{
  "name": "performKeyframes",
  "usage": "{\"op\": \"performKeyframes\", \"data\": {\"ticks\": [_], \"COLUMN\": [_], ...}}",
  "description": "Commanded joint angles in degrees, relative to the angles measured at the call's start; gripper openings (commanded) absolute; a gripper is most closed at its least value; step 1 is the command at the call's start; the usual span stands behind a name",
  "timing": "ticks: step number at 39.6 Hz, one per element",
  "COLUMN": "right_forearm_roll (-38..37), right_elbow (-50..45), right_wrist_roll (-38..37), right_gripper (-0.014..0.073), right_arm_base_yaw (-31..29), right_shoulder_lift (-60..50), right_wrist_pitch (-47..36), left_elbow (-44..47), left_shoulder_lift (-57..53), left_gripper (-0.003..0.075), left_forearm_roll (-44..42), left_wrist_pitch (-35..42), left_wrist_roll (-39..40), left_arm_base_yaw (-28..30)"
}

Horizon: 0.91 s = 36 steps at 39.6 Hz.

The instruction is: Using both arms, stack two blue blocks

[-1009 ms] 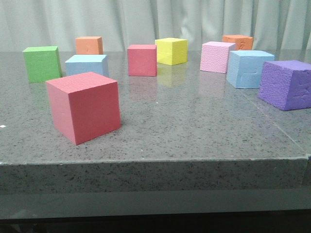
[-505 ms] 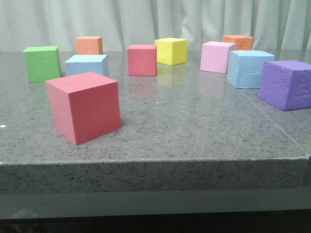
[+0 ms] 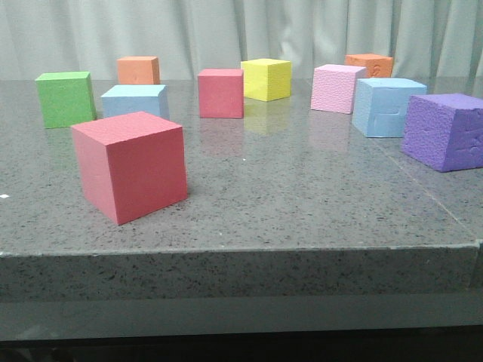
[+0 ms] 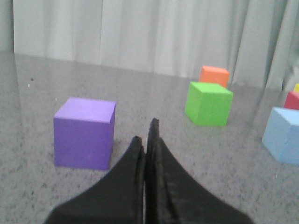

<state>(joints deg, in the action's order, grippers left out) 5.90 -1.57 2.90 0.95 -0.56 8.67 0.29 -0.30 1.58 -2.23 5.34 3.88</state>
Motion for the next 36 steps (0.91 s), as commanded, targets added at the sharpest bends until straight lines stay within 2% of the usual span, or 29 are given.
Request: {"op": "performKeyframes", "data": {"ticks": [1,6,25,36], "right_forearm_roll": [0.1,0.1,0.1,0.8], "right_elbow": [0.3,0.3,0.3,1.4], "right_wrist_roll": [0.3,0.3,0.3,-0.4], "right_gripper": [-0.0068,-0.0068,-0.0068,-0.0068], "right_arm_base_yaw": [-0.3,-0.3,-0.3,-0.3], "right_shoulder_lift": [-1.1,-1.1,-1.1,-1.1], "right_wrist_pitch": [-10.1,-13.8,-15.1,-26.8], "left_elbow": [0.2,0.2,0.2,0.2], "left_shoulder_lift": [-1.0,-1.0,-1.0,-1.0], "left_gripper": [-0.0020,-0.0020,-0.0020,-0.0020], "left_forearm_roll": [0.5,0.6,0.6,0.6], "left_wrist_pitch": [11.5,15.8,15.8,18.7], "left_wrist_roll": [0.2,0.2,0.2,0.2], "left_arm_base_yaw": [0.0,0.0,0.0,-0.1]}}
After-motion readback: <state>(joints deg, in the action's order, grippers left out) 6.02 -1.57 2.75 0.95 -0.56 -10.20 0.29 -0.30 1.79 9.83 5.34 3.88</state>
